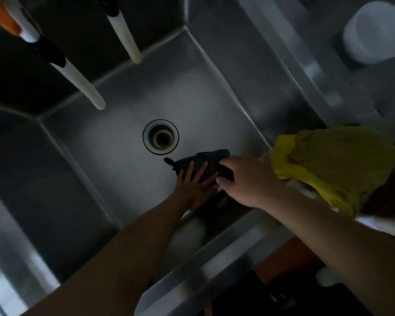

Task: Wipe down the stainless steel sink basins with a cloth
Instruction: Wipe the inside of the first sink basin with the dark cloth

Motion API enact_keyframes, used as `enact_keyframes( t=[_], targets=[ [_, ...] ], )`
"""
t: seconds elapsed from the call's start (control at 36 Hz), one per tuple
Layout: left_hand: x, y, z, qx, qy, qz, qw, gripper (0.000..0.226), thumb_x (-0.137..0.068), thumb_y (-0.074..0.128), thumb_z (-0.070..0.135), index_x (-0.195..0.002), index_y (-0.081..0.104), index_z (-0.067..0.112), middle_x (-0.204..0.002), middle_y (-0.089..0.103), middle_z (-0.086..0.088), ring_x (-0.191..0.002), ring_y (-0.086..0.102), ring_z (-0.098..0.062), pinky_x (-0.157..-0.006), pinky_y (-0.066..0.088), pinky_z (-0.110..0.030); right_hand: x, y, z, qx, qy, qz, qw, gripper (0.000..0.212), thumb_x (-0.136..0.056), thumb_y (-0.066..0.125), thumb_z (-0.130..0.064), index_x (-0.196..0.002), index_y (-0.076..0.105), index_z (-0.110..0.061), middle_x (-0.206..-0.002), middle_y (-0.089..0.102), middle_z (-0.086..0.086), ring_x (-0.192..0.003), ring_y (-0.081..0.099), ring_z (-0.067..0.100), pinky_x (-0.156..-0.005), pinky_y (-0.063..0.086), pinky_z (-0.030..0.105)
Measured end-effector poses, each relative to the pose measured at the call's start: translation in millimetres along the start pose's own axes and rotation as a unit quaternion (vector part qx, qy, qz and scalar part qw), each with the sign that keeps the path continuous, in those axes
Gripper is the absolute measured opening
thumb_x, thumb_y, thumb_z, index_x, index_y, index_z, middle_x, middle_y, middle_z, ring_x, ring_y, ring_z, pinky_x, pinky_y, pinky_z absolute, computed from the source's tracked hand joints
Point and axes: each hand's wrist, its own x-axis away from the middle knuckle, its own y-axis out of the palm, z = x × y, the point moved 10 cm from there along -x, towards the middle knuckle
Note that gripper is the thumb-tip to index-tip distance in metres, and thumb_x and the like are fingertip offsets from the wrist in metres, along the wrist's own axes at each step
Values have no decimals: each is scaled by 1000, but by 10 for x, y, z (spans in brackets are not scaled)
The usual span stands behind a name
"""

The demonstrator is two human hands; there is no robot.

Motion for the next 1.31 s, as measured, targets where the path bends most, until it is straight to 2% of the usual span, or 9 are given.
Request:
enact_keyframes(
  t=[0.11,0.22,0.33,0.47,0.58,0.81,0.94,1.11,1.31],
  targets=[
    [333,370,-138,44,-19,-48,998,56,-94,12,69,-144,-12,58,-157,-29,13,-141,-36,-28,-115,-14,-52,335,105,-96,90,2,50,995,61,-91,27,-66,-128,56,-28,-131,60,-1,-129,48,26,-107,32,52],
    [723,631,-473,23,-37,-63,997,51,-97,11,65,-144,-8,60,-159,-24,14,-144,-30,-28,-119,-8,-51,493,-37,-180,108,-13,167,980,55,-92,32,-55,-99,72,-17,-98,72,4,-102,62,27,-90,41,42],
    [1155,904,-915,9,-71,-96,993,53,-97,12,63,-146,-9,57,-160,-26,10,-144,-30,-31,-119,-6,-57,486,-35,-225,118,-18,157,980,53,-92,35,-54,-84,72,-18,-82,71,3,-97,62,26,-84,43,40],
    [1486,1055,-1340,80,-162,-148,972,63,-95,12,67,-151,-9,47,-157,-33,4,-142,-33,-35,-117,-6,-62,476,-43,-279,110,-48,145,982,59,-94,29,-54,-106,71,-14,-116,69,7,-121,53,30,-95,42,47],
    [1488,828,-1393,184,-285,-48,940,70,-90,14,76,-145,-21,51,-152,-38,7,-143,-31,-32,-114,-12,-60,465,-32,-290,123,-43,130,983,65,-94,23,-57,-133,56,-17,-141,54,8,-133,44,31,-102,39,49],
    [828,-35,-1617,376,-369,119,841,86,-85,31,80,-150,-14,47,-159,-31,2,-142,-31,-41,-111,-10,-65,439,-22,-258,94,-27,110,989,60,-93,29,-54,-136,51,-18,-141,53,6,-129,48,28,-97,45,49],
    [377,-639,-1939,355,-345,137,858,85,-84,32,79,-149,-12,48,-159,-30,3,-141,-30,-42,-113,-12,-64,460,-46,-240,82,-17,124,989,55,-93,35,-51,-131,55,-16,-131,60,6,-119,55,28,-94,48,48],
    [388,-634,-2074,336,-333,137,870,77,-90,31,74,-149,-10,49,-160,-26,5,-144,-28,-37,-117,-10,-58,476,-86,-235,64,-16,142,988,54,-90,38,-49,-128,56,-15,-126,63,7,-115,57,29,-89,50,45],
    [964,88,-1562,484,-446,167,734,79,-92,30,69,-155,-5,37,-163,-16,-6,-147,-16,-42,-117,-8,-59,471,-84,-233,86,-8,125,988,58,-89,35,-50,-132,56,-17,-140,56,8,-135,44,33,-107,37,55]
  ],
)
